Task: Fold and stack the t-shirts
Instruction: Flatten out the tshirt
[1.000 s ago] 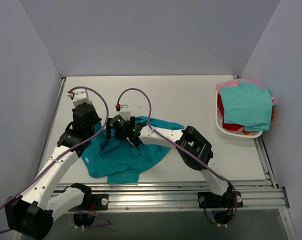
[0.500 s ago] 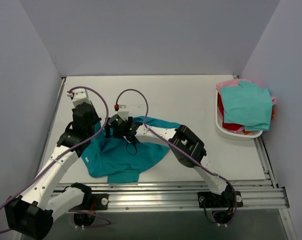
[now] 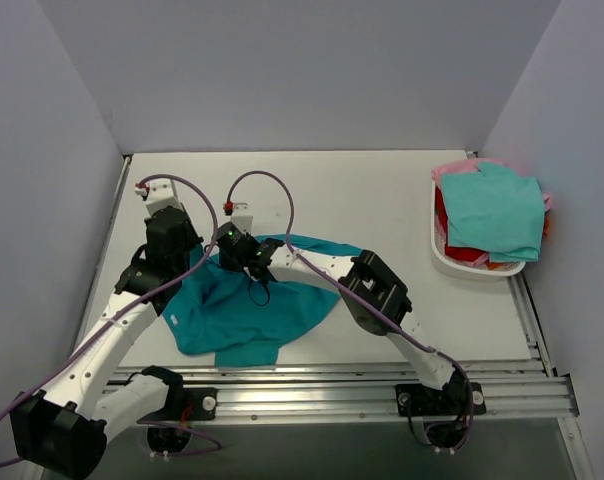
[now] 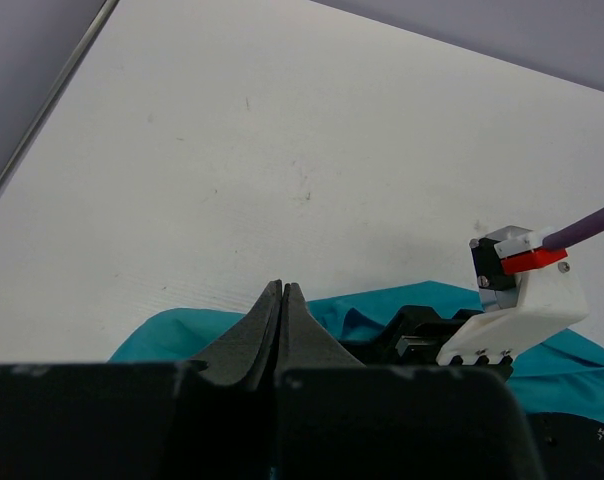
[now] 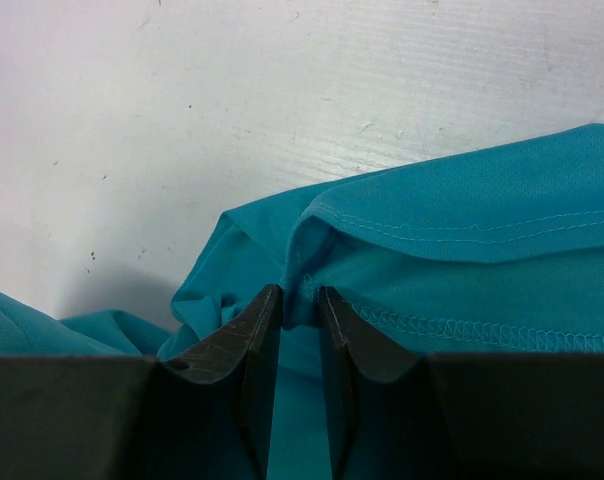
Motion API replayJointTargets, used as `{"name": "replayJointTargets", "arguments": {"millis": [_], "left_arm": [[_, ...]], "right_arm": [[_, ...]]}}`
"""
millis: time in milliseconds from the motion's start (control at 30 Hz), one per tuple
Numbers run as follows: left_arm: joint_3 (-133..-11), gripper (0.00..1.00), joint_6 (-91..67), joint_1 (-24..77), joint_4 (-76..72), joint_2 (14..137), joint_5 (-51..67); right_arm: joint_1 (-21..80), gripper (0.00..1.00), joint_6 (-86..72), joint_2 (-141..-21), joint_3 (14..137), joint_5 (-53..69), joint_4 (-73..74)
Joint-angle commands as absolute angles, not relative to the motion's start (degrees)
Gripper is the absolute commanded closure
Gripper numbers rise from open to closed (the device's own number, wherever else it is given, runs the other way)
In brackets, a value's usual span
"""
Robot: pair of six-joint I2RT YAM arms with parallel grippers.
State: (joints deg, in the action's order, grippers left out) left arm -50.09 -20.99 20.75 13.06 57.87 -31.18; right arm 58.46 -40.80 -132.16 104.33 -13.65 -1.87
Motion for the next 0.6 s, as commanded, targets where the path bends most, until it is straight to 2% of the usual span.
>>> {"name": "replayJointTargets", "arguments": {"millis": [0,200,233,267,300,333,400,567], "left_arm": [[-50.18,0.98,-21.45,20.21,10.90,56.69,-31.20],[-50.10,0.98,-21.36,20.21,10.81,56.69,-31.20],[-50.10,0.98,-21.36,20.21,10.72,56.78,-31.11],[-50.01,0.98,-21.44,20.21,10.72,56.78,-31.03],[-50.01,0.98,-21.45,20.21,10.55,56.95,-30.85],[-50.01,0.98,-21.45,20.21,10.55,57.04,-30.85],[-50.01,0.98,-21.45,20.21,10.46,57.04,-30.85],[-49.66,0.98,-21.45,20.21,10.63,56.08,-30.85]], "right_arm": [[57.83,0.82,-40.52,-131.84,106.17,-14.06,-0.62],[57.83,0.73,-40.69,-132.10,106.17,-14.15,-0.26],[57.83,0.76,-40.69,-132.10,106.08,-14.32,-0.26],[57.83,0.81,-40.43,-132.19,106.00,-14.33,-0.18],[57.75,0.91,-40.43,-132.27,106.08,-14.24,-0.26],[57.74,0.95,-40.34,-132.62,106.26,-14.06,-0.26],[57.57,0.98,-40.25,-133.15,106.61,-13.71,-0.26],[56.78,1.00,-40.34,-135.09,106.96,-12.04,-0.79]]}}
